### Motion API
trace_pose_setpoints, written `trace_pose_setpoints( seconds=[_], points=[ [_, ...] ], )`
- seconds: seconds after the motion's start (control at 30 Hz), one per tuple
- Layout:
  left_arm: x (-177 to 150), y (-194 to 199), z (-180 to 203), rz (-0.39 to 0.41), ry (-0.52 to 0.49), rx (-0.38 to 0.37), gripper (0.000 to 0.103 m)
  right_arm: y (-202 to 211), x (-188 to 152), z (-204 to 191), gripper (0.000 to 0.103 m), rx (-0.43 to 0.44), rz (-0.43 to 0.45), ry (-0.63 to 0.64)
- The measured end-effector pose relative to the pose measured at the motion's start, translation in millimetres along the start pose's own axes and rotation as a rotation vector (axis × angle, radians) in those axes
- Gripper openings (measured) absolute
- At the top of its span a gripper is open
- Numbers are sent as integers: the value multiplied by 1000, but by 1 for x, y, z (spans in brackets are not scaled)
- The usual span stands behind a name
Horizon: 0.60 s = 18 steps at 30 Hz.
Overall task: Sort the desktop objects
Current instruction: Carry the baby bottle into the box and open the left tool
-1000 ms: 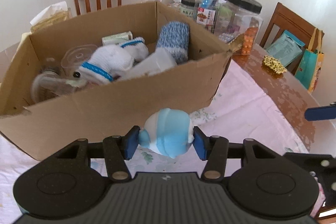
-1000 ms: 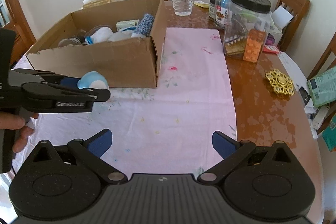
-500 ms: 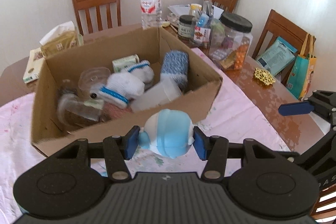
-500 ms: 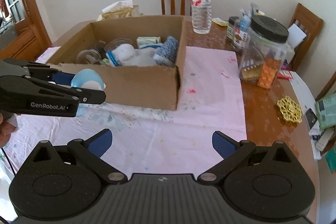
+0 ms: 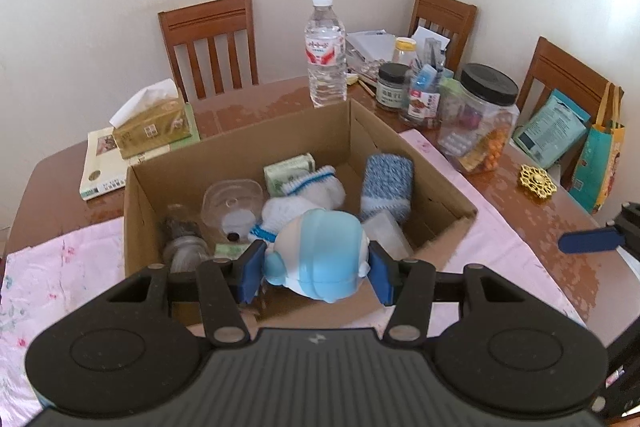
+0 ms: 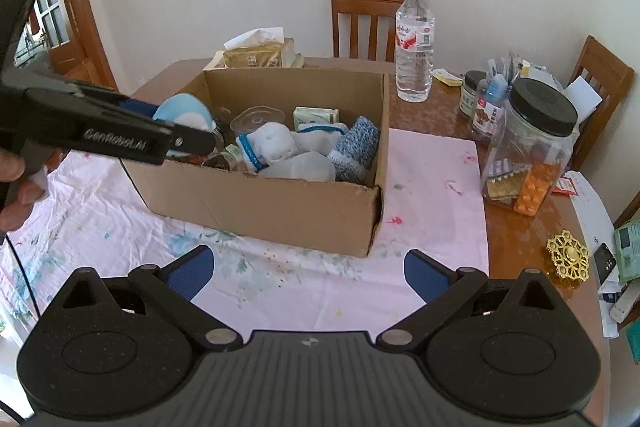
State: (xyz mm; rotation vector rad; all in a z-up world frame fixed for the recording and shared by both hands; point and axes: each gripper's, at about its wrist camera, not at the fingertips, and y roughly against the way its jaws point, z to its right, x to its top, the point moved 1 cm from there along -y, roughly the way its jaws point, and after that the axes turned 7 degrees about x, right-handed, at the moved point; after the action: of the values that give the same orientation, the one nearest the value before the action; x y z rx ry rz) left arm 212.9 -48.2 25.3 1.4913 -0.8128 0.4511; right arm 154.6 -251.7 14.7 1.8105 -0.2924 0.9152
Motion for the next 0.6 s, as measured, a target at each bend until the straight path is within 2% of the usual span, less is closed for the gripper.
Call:
trace_pose_setpoints(
  seconds=[0.5,0.6],
  points=[
    [16,-26,-15,-10,-20,10,53,-10,11,-1,103,-20,-11,-3],
    [16,-32,-17,-20,-19,10,60,-13,12,-2,103,-21,-16,-2]
  ],
)
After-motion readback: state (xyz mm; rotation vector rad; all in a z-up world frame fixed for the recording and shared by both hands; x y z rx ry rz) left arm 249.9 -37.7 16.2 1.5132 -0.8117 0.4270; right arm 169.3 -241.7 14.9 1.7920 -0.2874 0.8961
